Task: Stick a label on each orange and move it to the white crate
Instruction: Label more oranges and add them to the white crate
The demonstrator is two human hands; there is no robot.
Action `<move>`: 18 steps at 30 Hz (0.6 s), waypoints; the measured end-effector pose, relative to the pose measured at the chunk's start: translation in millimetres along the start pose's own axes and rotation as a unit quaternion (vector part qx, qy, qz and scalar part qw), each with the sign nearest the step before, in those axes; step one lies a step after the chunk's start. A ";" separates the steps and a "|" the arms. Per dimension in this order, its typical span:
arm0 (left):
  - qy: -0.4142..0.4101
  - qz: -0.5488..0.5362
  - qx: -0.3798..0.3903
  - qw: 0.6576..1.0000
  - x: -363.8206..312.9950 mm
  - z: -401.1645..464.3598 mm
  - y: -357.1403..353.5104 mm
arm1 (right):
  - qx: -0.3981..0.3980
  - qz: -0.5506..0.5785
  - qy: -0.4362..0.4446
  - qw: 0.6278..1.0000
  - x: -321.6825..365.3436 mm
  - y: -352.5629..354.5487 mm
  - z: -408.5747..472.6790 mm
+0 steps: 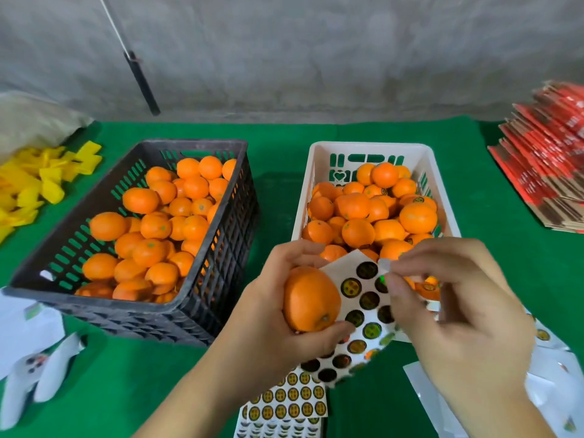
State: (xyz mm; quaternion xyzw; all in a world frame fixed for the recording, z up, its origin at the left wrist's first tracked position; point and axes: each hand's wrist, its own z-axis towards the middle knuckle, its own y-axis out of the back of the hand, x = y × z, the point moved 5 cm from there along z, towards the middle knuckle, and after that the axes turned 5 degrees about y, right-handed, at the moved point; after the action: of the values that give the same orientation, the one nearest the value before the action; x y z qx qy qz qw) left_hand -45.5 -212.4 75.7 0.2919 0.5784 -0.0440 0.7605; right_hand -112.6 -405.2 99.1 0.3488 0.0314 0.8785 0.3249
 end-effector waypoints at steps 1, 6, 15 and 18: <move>0.005 0.018 -0.009 1.000 1.6 0.5 -0.5 | 0.005 0.077 -0.058 0.995 2.1 -3.4 1.2; -0.046 0.134 -0.022 0.990 -1.7 -0.3 -7.5 | 0.192 0.178 -0.199 0.944 -0.6 -41.1 -7.2; -0.033 0.073 -0.011 0.997 5.7 -5.1 -15.2 | 0.229 0.244 -0.336 0.881 -22.1 -50.6 -33.6; -0.006 -0.100 0.039 0.994 6.0 -1.0 -18.6 | 0.186 0.270 -0.327 0.886 -21.7 -51.8 -38.9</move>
State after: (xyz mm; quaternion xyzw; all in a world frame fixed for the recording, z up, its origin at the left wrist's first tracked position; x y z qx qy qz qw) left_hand -52.0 -225.7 62.7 0.2617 0.5983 -0.1445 0.7434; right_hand -96.9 -370.6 42.3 0.6654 -0.0089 0.7464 -0.0040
